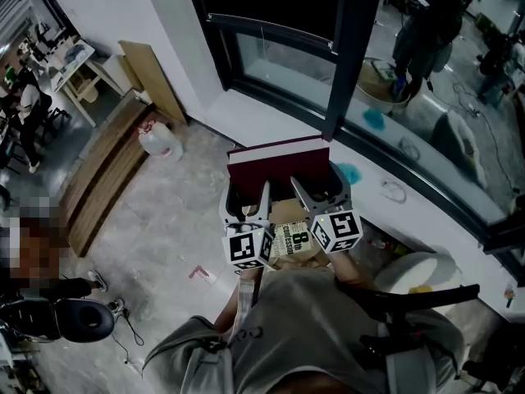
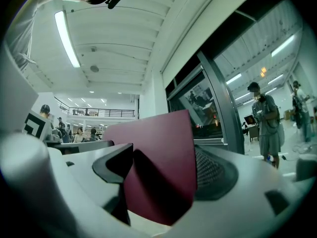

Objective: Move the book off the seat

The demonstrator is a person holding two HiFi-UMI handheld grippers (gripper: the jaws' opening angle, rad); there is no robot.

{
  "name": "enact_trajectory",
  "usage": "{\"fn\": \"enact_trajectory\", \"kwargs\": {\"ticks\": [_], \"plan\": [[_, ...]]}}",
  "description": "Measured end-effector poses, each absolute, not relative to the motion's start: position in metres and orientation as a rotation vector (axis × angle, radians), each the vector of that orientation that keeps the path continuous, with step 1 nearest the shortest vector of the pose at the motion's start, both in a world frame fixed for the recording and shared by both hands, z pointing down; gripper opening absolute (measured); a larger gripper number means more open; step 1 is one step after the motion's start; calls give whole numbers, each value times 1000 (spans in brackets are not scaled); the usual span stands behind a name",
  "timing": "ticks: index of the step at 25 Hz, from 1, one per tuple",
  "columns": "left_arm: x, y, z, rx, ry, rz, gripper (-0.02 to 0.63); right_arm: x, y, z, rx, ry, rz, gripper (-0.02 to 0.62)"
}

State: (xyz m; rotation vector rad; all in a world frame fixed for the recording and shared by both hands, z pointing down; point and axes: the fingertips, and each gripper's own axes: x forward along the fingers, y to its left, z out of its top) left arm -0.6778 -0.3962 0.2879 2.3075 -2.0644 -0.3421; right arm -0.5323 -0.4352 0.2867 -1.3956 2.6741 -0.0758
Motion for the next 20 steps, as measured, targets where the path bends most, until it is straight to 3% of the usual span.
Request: {"fn": "enact_trajectory", "kwargs": {"ticks": [12,20], "plan": [[-679,-415,304,2251,-2110,-260,336,-534,-458,308,-1376,2711,-159,365],[-676,-429,371,2141,-2055,-65,336,-531,-470,381,-1459,2758,-411,365]]}}
